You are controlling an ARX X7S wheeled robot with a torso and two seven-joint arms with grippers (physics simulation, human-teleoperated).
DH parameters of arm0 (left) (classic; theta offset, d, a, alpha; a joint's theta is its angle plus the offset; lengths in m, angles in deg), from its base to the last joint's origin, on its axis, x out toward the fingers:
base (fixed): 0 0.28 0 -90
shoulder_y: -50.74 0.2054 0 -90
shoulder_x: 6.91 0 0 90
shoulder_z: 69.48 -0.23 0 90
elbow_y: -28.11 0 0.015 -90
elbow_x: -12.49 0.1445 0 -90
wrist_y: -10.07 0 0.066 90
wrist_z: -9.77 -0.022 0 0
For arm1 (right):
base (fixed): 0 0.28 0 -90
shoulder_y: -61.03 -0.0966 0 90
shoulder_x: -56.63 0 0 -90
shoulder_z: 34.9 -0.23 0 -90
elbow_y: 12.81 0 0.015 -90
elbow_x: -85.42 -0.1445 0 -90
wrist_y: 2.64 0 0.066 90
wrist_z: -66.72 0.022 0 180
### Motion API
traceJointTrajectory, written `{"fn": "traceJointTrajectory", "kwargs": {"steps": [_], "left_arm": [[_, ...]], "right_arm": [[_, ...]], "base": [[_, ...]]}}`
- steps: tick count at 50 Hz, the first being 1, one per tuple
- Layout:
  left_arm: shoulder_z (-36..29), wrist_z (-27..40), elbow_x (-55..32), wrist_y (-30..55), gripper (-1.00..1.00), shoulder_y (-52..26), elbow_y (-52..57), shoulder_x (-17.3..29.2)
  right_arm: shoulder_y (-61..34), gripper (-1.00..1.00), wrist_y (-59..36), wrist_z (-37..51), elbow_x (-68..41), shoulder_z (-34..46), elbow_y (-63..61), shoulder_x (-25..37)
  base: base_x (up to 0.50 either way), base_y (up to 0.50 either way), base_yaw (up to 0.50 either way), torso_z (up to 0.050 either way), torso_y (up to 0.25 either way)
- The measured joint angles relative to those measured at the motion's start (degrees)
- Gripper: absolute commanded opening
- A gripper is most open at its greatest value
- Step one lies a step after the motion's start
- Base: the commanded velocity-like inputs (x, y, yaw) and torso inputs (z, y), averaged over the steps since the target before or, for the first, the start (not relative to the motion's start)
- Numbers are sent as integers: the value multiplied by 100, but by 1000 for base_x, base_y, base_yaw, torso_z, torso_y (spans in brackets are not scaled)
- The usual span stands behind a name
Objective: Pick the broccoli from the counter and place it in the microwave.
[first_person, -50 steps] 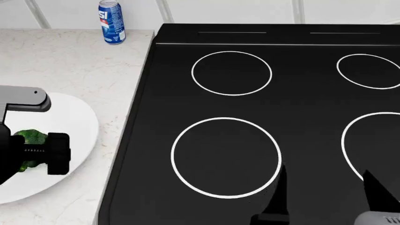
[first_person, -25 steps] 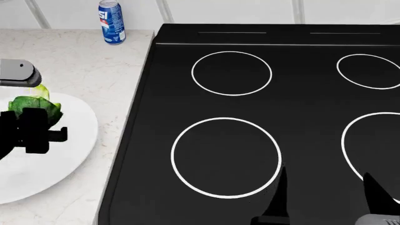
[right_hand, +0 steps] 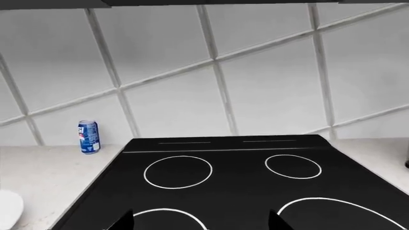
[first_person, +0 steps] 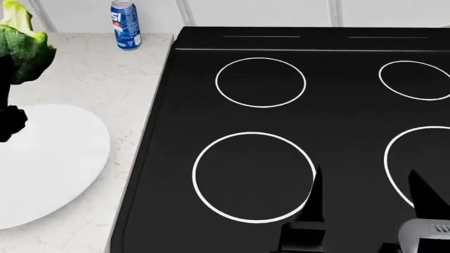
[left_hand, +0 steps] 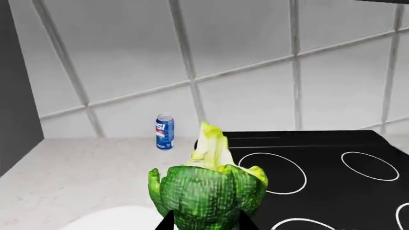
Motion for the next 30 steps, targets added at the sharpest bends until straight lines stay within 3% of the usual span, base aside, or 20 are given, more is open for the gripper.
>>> {"fn": "traceJointTrajectory", "kwargs": {"steps": [23, 30], "left_arm": [[1192, 252, -245, -760, -100, 1490, 1334, 320], [1322, 319, -319, -892, -100, 1686, 1486, 375]], "right_arm": [[-317, 100, 0, -211, 88, 47, 96, -70], [-296, 100, 33, -228, 72, 48, 74, -53]], "base": [[0, -2, 0, 0, 0], [0, -436, 0, 0, 0]]}}
